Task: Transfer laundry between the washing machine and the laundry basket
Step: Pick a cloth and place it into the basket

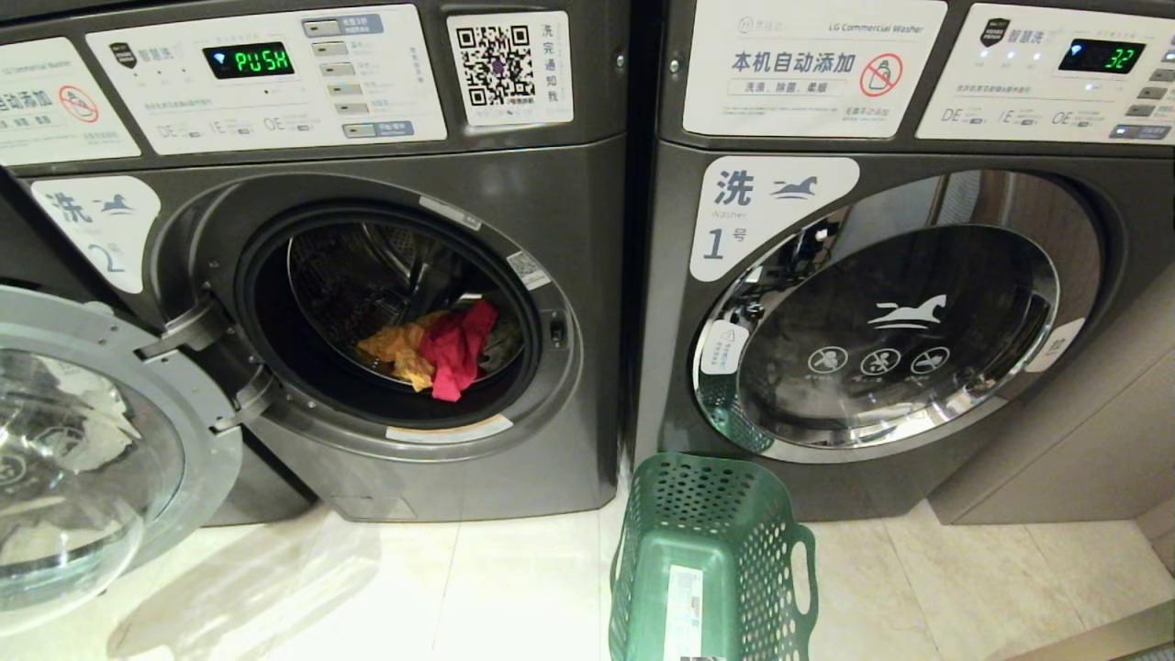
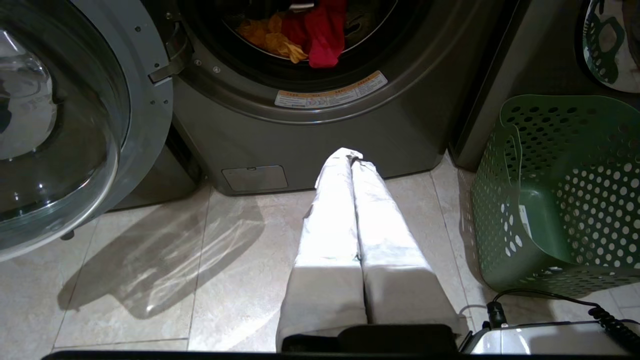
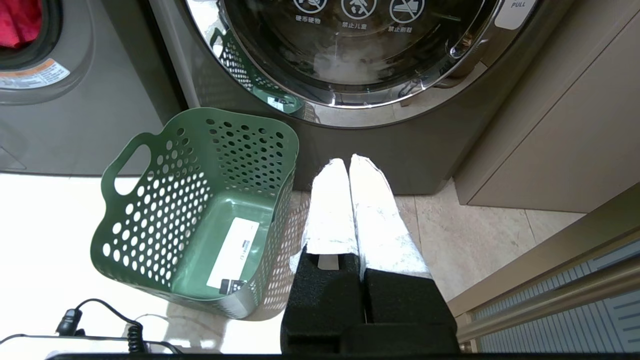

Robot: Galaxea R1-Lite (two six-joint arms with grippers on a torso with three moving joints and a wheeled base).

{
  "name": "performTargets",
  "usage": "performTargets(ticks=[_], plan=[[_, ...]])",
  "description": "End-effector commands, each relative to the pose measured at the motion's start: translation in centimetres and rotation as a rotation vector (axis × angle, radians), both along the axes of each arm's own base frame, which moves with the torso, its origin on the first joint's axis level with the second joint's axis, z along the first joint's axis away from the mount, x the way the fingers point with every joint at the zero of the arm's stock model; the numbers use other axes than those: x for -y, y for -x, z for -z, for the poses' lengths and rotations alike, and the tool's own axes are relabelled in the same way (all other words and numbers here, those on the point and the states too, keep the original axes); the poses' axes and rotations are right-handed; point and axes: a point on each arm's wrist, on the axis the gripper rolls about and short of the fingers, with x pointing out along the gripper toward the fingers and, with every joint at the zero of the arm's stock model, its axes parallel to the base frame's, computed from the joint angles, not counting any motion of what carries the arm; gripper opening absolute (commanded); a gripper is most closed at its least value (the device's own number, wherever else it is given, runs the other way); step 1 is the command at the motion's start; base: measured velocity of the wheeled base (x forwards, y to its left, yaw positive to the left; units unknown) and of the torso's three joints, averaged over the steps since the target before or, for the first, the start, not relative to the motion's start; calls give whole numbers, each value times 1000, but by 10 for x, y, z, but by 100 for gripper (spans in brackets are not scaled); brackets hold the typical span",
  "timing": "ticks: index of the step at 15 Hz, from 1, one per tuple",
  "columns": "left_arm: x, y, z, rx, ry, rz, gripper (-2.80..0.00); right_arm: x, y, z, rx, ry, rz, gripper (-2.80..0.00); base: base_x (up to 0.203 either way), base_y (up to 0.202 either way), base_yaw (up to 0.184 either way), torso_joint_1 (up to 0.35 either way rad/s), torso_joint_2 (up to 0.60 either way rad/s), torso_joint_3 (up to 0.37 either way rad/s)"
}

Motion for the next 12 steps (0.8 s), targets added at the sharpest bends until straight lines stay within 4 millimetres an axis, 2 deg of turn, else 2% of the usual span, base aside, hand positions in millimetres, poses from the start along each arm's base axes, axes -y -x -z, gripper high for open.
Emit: performTargets(ticks=[1,7,9,12], plan=[[0,1,1,7,6,-1,-280,0,0,0,-1,0,-1,-280,0,0,0,0,0,0],[0,1,1,5,14,8,-280,0,0,0,-1,3,-2,-280,0,0,0,0,0,0],[0,1,1,6,-8,10,-280,0,0,0,-1,9,-6,-280,1,108,-8,2,0,2],[0,1,1,8,-12,11,-280,0,0,0,-1,11,-7,-280,0,192,-2,4,6,1]])
